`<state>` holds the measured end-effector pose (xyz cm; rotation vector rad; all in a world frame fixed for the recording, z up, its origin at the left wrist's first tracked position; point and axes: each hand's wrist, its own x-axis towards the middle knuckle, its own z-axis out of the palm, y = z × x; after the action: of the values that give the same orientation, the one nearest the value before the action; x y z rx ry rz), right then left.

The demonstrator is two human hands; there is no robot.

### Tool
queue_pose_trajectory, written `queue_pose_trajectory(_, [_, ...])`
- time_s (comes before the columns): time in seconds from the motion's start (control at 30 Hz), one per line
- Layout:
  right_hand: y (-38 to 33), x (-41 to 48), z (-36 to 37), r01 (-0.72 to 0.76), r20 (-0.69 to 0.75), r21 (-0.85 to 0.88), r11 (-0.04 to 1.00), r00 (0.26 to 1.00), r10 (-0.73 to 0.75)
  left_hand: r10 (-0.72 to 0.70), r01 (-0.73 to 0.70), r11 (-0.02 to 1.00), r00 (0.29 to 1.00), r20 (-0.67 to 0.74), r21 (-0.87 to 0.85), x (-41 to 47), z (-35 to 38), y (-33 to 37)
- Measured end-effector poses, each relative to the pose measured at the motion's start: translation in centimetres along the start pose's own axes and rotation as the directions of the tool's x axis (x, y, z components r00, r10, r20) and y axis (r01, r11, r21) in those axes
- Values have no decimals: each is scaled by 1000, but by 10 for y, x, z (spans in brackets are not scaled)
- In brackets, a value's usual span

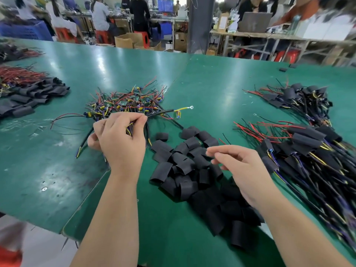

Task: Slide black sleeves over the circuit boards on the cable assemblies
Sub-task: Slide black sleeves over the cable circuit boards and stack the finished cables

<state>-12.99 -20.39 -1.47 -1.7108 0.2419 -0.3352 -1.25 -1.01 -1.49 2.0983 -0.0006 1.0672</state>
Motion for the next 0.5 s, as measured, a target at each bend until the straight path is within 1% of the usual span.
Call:
queue_pose_trajectory(0.07, [1, 1, 2, -23, 45, 57, 998, 999, 20, 24, -26, 996, 999, 27, 91, -1, -3, -1])
queue_pose_trajectory(0.1, [1, 1, 4, -24, 51, 55, 998, 998, 21, -12, -3, 984, 996, 84, 181, -1, -3, -3])
queue_pose_trajectory(0.13, [2, 2, 4, -24, 48, 38, 999, 999, 22, -82, 29, 956, 981, 173, 292, -1, -4, -6])
queue_pose_trajectory(0.17, [2, 2, 5, -28, 40, 23, 999, 999, 27, -172, 46, 909, 947, 273, 413, 1, -4, -10])
queue_pose_trajectory(0.2, [3, 2, 5, -40, 34, 23, 999, 999, 39, -265, 35, 850, 891, 369, 526, 2, -5, -12])
queue_pose_trajectory(0.23, [3, 3, 4, -54, 29, 37, 998, 998, 53, -342, 0, 795, 826, 448, 607, 4, -5, -14])
queue_pose_trajectory(0.27, [4, 3, 3, -66, 24, 50, 997, 998, 65, -392, -44, 756, 769, 505, 653, 5, -4, -13])
queue_pose_trajectory(0.3, [4, 4, 2, -74, 20, 56, 996, 997, 73, -411, -85, 733, 734, 540, 675, 4, -1, -13])
queue_pose_trajectory(0.33, [3, 4, 1, -79, 15, 58, 995, 997, 78, -410, -122, 723, 716, 565, 680, 2, 1, -10])
queue_pose_trajectory(0.37, [3, 4, 0, -81, 13, 57, 995, 997, 80, -395, -150, 722, 712, 581, 675, -2, 2, -7])
queue_pose_trajectory(0.43, [4, 4, 0, -79, 7, 59, 995, 997, 79, -341, -154, 758, 735, 586, 634, -9, 5, 0])
queue_pose_trajectory(0.5, [4, 3, 0, -77, -8, 75, 994, 997, 78, -247, -101, 844, 799, 548, 527, -13, 7, 2])
